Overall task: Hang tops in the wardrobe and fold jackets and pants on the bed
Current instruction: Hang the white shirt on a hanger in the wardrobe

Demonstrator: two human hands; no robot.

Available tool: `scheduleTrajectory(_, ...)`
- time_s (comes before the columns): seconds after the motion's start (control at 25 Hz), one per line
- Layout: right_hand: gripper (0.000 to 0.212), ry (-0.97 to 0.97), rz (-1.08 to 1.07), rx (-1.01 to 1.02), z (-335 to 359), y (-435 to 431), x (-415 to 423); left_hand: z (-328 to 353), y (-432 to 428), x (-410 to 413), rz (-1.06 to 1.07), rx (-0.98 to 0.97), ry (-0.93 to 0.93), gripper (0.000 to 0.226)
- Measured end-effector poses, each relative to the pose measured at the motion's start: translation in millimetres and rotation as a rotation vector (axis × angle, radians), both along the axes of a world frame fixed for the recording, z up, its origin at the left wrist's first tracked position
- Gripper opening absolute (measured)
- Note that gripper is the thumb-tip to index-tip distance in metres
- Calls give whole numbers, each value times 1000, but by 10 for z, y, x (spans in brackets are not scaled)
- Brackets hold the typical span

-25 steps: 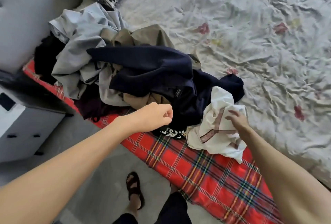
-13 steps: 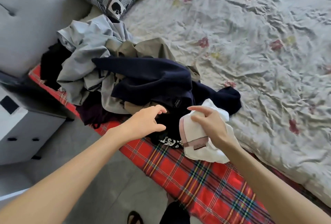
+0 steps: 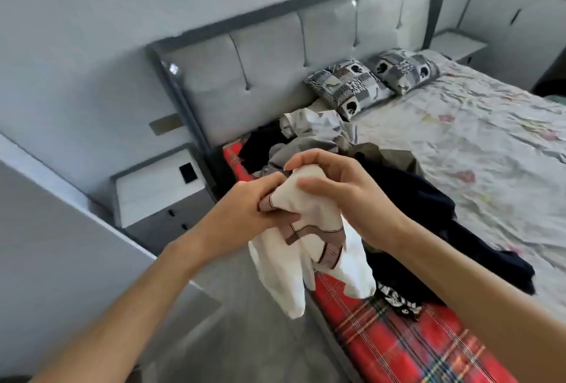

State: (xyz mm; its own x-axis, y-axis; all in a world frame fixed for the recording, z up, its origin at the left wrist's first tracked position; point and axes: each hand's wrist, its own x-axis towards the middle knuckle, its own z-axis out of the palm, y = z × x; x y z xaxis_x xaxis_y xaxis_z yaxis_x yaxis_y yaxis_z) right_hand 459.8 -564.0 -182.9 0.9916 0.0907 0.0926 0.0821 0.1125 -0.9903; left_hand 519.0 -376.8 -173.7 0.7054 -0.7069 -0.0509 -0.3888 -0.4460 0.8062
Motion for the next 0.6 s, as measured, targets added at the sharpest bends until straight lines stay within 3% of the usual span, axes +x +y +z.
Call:
scheduleTrajectory(0.12,31,-43,165,63,280,702,248,380,898,-139,165,-51,-145,13)
scheduleTrajectory(0.24,38,-125,292,29,423,1305,511,712,1650,-267,297,-103,-143,16)
scheduleTrajectory(0.4,45,-383,512,-277,499,2322,900,1055,2478,-425,447,-118,-175,14)
scheduleTrajectory(0.52,22,-437,794,-230,642,3063,1061,1190,2961,-646,609,-106,-198,18)
scheduleTrajectory(0.6,28,-485,1000,-178,779,3665,1094,1291,3344,-934,816,-98,-277,29)
